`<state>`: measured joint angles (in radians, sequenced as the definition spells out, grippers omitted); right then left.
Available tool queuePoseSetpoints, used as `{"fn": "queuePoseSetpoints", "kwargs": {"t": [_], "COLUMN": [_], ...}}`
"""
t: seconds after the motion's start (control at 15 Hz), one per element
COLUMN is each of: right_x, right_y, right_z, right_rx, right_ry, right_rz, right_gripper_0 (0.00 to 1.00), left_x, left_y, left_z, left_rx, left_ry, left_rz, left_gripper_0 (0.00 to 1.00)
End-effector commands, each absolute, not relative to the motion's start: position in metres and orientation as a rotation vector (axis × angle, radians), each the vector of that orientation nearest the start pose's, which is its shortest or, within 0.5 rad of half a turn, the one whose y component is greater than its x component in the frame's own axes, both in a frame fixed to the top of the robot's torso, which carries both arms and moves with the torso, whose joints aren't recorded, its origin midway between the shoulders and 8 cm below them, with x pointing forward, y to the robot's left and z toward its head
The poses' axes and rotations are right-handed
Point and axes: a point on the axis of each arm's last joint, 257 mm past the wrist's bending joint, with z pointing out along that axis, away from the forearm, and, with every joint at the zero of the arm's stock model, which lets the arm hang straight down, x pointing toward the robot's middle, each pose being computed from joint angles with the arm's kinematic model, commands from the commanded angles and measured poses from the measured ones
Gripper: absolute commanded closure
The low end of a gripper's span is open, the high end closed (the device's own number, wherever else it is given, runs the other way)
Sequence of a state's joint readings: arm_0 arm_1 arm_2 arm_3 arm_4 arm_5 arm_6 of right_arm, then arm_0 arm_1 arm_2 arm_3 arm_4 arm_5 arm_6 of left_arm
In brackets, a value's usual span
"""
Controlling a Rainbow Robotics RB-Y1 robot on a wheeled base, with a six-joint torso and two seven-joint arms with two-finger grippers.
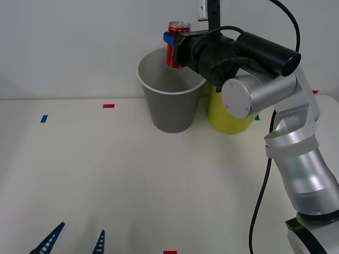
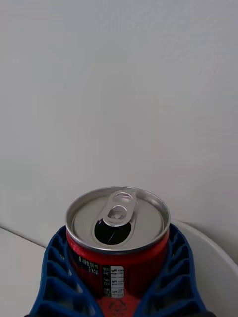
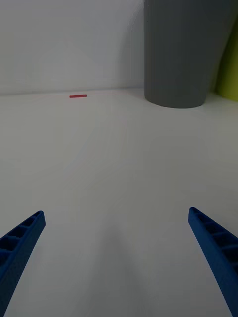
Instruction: Put cans in the gray bin and PET bottles in the light green bin.
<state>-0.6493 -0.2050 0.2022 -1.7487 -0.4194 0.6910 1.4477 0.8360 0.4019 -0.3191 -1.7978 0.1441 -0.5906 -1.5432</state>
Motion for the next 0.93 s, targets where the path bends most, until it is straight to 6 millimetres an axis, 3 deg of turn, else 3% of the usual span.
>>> {"fn": "queuePoseSetpoints", "kwargs": {"t": [0.07,0.93], "right_x": [0.6113,0.6139], "right_y": [-0.0056,0.0005], "right_z": [0.0183,0.0226], "right_rx": [-0.368,-0.371], "right_ry": [1.529,1.493], "right_rz": [0.455,0.427], "right_gripper_0": [1.0,1.0], "left_x": [0.2483,0.2483], "left_y": [0.2341,0.2341], "left_z": [-0.3167,-0.3167], "left_rx": [0.13,0.13], "left_ry": [1.648,1.648], "left_rz": [-0.124,-0.124], "left_gripper_0": [0.0,0.0]}}
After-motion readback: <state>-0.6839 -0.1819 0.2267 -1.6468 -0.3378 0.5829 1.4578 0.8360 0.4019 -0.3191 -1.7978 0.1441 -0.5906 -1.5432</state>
